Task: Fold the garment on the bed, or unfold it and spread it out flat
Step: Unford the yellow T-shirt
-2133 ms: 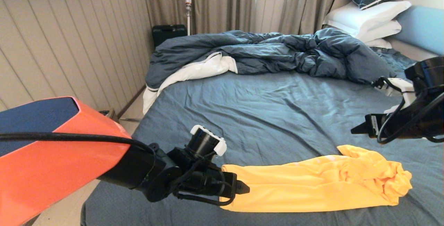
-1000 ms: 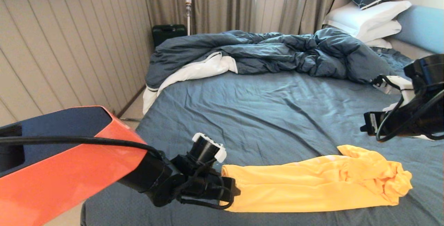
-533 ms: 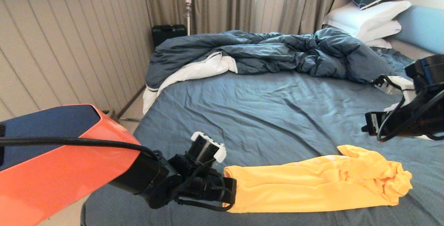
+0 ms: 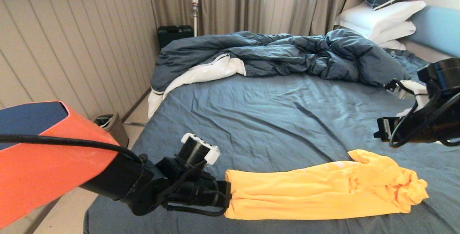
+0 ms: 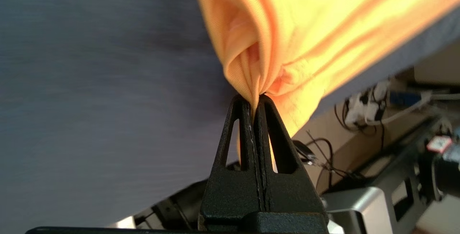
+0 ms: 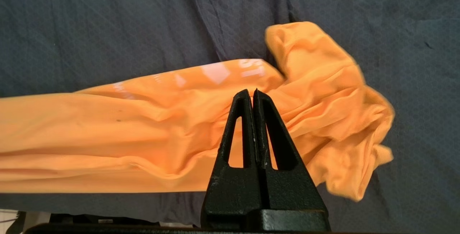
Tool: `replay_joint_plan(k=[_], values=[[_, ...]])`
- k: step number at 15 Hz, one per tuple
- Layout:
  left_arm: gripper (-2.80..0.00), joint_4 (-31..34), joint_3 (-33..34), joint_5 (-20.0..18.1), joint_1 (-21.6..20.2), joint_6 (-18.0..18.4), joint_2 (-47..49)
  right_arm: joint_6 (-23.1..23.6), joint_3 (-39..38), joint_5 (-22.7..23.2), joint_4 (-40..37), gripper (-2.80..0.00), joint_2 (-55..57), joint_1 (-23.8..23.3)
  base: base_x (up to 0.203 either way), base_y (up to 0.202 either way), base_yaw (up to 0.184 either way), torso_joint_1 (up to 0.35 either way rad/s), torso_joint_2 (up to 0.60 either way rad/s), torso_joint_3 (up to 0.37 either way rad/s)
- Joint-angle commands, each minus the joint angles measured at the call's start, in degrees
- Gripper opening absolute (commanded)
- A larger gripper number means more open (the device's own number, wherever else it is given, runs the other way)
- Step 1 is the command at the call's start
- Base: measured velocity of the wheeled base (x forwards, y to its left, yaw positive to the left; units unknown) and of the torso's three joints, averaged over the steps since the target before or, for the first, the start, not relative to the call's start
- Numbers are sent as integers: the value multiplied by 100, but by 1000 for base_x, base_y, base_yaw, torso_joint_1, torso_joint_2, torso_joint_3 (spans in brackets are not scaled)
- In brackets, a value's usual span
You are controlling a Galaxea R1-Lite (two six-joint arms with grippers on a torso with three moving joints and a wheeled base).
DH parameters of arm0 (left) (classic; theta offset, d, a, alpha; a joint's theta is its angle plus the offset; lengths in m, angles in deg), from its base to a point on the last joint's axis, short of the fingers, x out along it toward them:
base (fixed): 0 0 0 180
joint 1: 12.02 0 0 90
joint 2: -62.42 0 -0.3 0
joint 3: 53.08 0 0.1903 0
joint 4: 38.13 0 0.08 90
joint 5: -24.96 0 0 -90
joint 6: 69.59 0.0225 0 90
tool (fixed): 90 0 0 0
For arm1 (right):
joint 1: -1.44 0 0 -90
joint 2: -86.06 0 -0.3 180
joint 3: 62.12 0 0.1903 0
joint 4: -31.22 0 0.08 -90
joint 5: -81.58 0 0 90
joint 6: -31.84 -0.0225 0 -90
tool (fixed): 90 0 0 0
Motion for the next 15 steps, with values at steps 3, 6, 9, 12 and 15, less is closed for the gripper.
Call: replay_joint_plan(k=[3,6,9,12,15], values=[[-280,-2,257,-27,-563,51,-316,-6,-4,2,11,-280,84,3,0,0,0,0,0,0],[-280,-1,470,-208,-1082,344,-492,-23,-3,1,38,-280,239,10,0,0,0,0,0,0],[-280,-1,724,-315,-1670,646,-589,-32,4,-2,39,-280,309,10,0,0,0,0,0,0],[-280,-1,970,-609,-2270,994,-675,-32,22,-6,39,-280,368,10,0,0,0,0,0,0],[-280,5,1043,-673,-2868,1344,-644,-32,-17,-6,39,-280,380,7,0,0,0,0,0,0]])
